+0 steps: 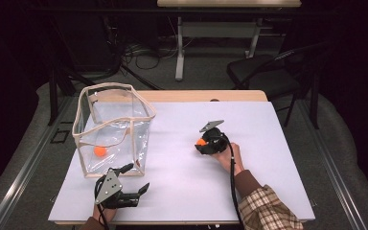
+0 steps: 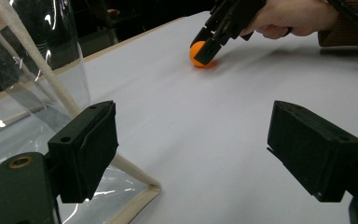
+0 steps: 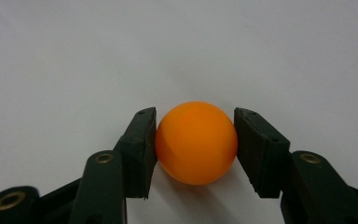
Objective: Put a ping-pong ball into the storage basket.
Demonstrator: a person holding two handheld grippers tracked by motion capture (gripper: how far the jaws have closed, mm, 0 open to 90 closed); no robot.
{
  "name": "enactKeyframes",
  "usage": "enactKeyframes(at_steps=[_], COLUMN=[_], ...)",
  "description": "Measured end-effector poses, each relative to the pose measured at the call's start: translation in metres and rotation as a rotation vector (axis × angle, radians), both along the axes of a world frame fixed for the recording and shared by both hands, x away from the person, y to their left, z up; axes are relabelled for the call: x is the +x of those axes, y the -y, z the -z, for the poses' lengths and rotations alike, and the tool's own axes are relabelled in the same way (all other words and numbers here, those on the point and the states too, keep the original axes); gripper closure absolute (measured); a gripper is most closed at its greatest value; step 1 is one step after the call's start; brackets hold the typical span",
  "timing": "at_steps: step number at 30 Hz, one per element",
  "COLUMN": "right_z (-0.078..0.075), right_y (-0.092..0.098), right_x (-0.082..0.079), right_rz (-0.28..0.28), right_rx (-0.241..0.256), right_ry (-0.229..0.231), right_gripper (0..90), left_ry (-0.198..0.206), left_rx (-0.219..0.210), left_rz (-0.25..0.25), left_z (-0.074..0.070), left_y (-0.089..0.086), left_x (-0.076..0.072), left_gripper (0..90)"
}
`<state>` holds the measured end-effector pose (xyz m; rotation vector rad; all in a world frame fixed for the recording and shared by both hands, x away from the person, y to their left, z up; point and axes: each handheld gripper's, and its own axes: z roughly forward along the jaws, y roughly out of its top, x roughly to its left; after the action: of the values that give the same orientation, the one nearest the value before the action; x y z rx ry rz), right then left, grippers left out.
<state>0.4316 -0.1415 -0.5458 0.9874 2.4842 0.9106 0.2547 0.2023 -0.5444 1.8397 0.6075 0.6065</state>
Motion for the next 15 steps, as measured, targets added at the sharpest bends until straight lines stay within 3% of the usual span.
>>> enactKeyframes(at_steps=[15], right_z=[-0.0028], right_y=[0.0025], right_x=[-0.0013], right_rz=[0.003], right_rx=[0.034], right_ry=[0.026], right_gripper=[51.0], left_ry=[0.000], left_rx=[-0.003], left_rz=[-0.001], left_z=[0.0000], left_y=[-0.0003], left_x=[0.0000], left_gripper=[15.9])
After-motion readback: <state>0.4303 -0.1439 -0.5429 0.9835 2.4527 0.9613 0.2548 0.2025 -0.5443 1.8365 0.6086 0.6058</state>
